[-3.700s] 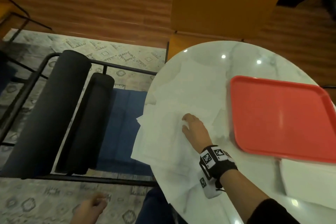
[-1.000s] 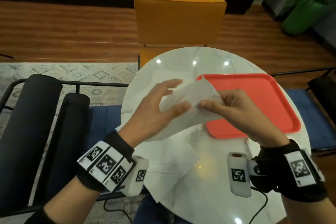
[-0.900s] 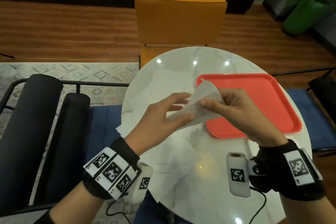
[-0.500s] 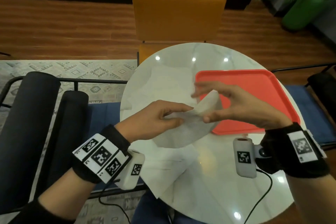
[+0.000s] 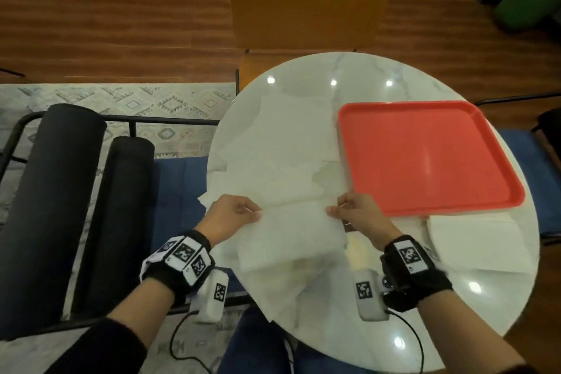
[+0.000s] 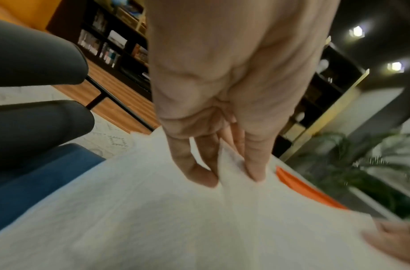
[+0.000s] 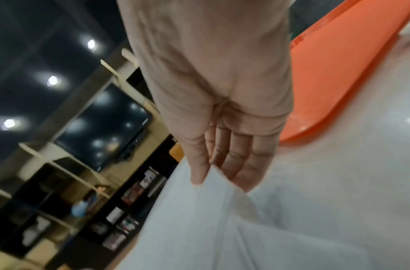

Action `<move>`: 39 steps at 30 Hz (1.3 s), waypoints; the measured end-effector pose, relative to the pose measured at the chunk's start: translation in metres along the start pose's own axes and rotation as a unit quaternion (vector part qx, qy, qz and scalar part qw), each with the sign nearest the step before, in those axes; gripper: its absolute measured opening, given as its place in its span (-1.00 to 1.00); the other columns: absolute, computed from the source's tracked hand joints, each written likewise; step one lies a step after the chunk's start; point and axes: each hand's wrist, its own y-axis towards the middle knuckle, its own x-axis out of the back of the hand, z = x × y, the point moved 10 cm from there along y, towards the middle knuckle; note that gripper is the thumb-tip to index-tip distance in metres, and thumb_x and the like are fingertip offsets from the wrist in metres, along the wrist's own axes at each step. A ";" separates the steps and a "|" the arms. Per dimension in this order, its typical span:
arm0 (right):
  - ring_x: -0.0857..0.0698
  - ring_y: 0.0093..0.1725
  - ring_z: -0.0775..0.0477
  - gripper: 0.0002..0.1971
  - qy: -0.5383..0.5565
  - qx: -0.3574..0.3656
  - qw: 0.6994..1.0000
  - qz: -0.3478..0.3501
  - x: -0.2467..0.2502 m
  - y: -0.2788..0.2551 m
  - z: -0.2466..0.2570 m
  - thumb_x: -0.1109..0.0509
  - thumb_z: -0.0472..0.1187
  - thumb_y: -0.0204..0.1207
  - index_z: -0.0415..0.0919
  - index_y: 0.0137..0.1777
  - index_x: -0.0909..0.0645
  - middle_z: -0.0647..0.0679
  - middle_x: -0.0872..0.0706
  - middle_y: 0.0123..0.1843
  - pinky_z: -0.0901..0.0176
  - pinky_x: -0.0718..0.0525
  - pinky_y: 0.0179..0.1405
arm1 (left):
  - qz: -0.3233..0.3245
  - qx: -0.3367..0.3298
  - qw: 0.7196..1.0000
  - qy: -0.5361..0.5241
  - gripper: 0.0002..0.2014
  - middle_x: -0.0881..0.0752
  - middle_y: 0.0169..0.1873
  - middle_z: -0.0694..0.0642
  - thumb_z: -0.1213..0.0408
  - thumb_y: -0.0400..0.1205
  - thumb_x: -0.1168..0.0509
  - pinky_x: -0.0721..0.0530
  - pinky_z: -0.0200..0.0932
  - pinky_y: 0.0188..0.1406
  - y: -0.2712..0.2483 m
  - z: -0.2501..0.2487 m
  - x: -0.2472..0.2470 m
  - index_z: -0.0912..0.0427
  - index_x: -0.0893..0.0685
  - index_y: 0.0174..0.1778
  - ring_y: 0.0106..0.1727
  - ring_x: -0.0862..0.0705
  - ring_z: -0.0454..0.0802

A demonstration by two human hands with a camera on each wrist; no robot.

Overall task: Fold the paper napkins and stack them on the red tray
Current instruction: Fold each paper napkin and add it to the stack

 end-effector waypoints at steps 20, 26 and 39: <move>0.34 0.63 0.15 -0.38 -0.482 0.202 0.852 0.019 -0.124 0.005 -0.021 0.37 0.20 0.62 0.08 0.65 0.31 0.21 0.37 0.63 -0.20 0.30 0.63 | -0.095 -0.091 0.895 0.427 -0.15 -0.08 0.66 0.12 -0.37 0.61 0.33 0.16 0.32 0.50 0.001 0.058 -0.075 0.21 -0.02 0.65 0.67 0.18 -0.11; 0.26 0.66 0.15 -0.39 -0.466 0.117 0.876 -0.035 -0.066 0.006 -0.048 0.35 0.22 0.61 0.15 0.64 0.33 0.28 0.36 0.63 -0.13 0.36 0.59 | -0.096 -0.084 0.903 0.409 -0.15 0.14 0.68 0.02 -0.42 0.57 0.36 0.07 0.41 0.52 0.002 0.060 -0.074 0.12 0.09 0.66 0.66 0.22 -0.12; 0.23 0.69 -0.03 -0.38 -0.476 0.094 0.873 0.036 -0.065 0.002 -0.027 0.08 0.03 0.73 -0.03 0.66 0.32 0.05 0.30 0.70 -0.33 0.27 0.57 | -0.134 -0.028 0.903 0.406 -0.63 -0.64 0.04 -0.05 0.00 0.48 -0.32 -0.17 0.03 0.09 0.020 -0.004 -0.022 -0.09 -0.53 0.21 0.16 -0.52 0.04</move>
